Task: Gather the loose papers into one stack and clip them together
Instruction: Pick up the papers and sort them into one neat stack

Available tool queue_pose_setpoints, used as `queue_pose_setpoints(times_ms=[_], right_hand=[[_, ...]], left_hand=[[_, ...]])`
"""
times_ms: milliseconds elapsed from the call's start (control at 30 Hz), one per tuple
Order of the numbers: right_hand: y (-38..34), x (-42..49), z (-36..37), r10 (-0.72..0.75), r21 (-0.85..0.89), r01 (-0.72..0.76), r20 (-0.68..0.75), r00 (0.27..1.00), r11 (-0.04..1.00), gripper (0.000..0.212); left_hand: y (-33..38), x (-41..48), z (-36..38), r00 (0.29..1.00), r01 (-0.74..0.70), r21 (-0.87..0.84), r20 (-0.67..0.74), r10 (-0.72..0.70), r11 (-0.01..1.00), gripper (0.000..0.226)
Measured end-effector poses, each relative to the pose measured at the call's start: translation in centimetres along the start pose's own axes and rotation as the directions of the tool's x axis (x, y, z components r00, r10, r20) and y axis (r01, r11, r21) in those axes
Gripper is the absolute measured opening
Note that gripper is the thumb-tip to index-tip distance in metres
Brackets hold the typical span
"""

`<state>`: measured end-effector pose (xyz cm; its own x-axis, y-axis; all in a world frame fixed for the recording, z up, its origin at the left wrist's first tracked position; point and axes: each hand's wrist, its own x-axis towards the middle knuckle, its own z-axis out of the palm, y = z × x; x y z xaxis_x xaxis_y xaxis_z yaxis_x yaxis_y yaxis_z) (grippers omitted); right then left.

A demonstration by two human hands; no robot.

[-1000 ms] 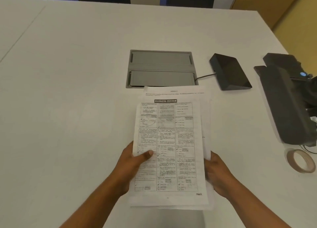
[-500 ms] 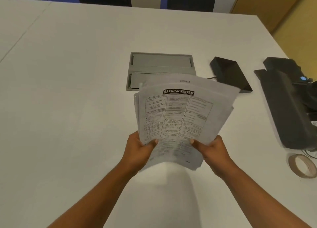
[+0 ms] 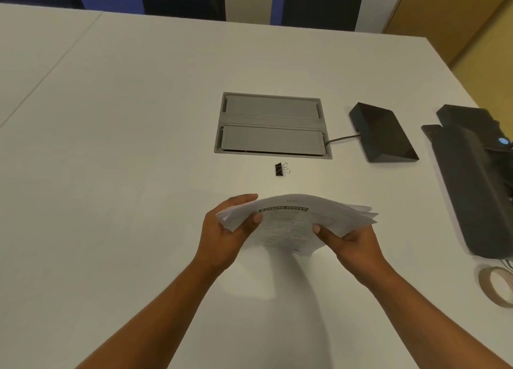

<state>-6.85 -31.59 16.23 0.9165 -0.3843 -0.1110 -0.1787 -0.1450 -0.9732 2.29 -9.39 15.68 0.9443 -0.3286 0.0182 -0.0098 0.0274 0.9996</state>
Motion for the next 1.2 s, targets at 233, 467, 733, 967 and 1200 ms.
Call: queue_pose_setpoints(times_ms=[233, 467, 733, 967, 1200], right_hand=[[-1.0, -0.3, 0.5, -0.065, 0.042, 0.065, 0.006, 0.998, 0.997, 0.037], [-3.6, -0.7, 0.6, -0.205, -0.026, 0.203, -0.092, 0.974, 0.979, 0.036], [-3.6, -0.8, -0.6, -0.513, -0.421, 0.440, -0.072, 0.855, 0.793, 0.044], [-2.0, 0.5, -2.1, -0.227, -0.032, 0.226, -0.039, 0.973, 0.974, 0.062], [5.0, 1.7, -0.2, 0.004, -0.077, 0.002, 0.073, 0.997, 0.997, 0.042]], left_hand=[[1.9, 0.0, 0.7, 0.998, -0.060, -0.126, 0.003, 0.061, 0.990, 0.061], [1.7, 0.3, -0.2, 0.999, 0.020, -0.135, -0.033, -0.025, 0.991, 0.066], [1.6, 0.8, -0.7, 0.996, -0.026, -0.047, 0.079, 0.030, 0.999, 0.059], [0.3, 1.1, -0.6, 0.984, 0.070, 0.168, 0.152, -0.096, 0.983, 0.029], [-4.4, 1.1, 0.4, 0.987, 0.138, 0.154, 0.062, -0.149, 0.978, 0.037]])
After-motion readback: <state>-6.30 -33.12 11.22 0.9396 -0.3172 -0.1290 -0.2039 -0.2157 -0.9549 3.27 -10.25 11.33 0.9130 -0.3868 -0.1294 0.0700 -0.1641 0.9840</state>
